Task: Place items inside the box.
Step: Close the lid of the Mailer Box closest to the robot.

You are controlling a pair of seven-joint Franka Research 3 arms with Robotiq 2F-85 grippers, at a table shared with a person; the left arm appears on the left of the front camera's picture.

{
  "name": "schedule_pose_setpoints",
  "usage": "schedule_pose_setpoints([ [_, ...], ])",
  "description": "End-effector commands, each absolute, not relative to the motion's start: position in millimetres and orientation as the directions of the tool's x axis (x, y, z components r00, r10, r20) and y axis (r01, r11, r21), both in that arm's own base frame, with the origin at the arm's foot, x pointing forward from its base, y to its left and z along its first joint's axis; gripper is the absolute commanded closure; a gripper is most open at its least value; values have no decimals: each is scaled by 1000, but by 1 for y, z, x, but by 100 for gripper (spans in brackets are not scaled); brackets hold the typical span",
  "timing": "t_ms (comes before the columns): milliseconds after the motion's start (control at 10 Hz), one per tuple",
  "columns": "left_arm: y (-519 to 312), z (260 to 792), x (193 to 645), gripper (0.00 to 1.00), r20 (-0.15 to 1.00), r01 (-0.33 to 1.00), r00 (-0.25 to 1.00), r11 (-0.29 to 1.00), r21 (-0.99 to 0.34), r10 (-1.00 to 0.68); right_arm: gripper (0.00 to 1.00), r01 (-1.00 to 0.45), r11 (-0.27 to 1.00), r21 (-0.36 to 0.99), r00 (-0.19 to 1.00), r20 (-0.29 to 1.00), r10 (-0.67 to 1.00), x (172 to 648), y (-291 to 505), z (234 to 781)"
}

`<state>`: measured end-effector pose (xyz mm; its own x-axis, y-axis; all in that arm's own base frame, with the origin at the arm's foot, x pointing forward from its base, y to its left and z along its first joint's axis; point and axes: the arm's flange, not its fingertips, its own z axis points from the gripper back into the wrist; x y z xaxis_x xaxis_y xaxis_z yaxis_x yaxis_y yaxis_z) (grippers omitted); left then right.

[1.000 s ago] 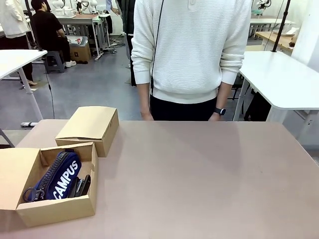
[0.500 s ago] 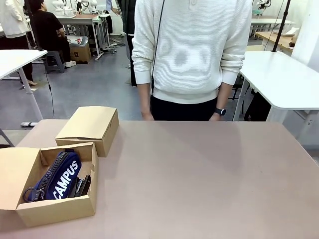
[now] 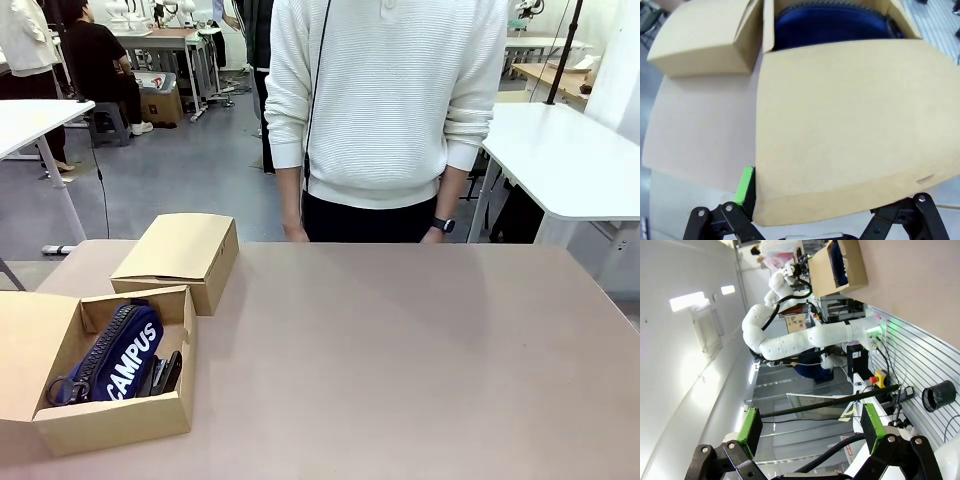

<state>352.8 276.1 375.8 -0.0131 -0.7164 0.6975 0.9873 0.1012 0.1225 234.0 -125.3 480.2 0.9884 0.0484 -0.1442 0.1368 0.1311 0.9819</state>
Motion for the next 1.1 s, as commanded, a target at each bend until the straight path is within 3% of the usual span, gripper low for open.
schedule_pose_setpoints([
  [0, 278, 383, 345, 0, 732, 987, -88, 37, 153, -676, 0, 119, 130, 984, 990, -127, 59, 232, -129, 481],
  [300, 264, 389, 338, 0, 720, 977, -134, 31, 211, -681, 0, 119, 130, 984, 990, -127, 59, 232, -129, 481],
  [700, 257, 394, 330, 0, 791, 978, -163, 9, 208, -589, 0, 119, 130, 984, 990, -127, 59, 232, -129, 481],
  [1000, 251, 398, 321, 0, 829, 988, 6, 133, 83, -560, 0, 119, 130, 984, 990, -127, 59, 232, -129, 481],
])
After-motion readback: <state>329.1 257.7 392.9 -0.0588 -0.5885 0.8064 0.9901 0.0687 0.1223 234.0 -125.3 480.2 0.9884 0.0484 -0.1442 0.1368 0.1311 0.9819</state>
